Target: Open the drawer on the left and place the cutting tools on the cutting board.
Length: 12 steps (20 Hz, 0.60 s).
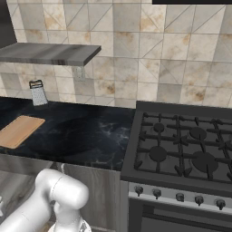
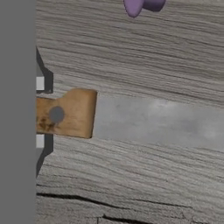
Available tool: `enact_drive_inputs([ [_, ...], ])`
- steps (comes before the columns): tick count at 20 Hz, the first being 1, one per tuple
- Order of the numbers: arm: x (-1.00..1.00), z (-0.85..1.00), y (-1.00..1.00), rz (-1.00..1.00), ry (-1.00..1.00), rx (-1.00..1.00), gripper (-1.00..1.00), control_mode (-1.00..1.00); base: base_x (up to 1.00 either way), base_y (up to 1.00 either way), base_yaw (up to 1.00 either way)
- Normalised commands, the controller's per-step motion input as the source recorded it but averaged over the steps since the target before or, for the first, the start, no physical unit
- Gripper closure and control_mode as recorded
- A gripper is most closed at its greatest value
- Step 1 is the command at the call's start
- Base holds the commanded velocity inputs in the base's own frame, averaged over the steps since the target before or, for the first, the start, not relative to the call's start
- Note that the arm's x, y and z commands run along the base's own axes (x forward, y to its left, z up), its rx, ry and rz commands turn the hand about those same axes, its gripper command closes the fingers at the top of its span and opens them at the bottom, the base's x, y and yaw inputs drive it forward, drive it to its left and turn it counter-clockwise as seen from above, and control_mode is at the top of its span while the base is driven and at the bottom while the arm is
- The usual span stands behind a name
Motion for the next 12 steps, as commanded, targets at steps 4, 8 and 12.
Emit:
enact_drive_inputs([
  [4, -0.05, 0.28, 0.00, 0.00, 0.00, 0.00, 1.00, -1.00, 0.00, 0.00, 0.00],
  [8, -0.16, 0.89, 0.00, 0.00, 0.00, 0.01, 1.00, -1.00, 0.00, 0.00, 0.00],
  [12, -0.03, 1.00, -0.02, 0.00, 0.00, 0.03, 1.00, -1.00, 0.00, 0.00, 0.00],
])
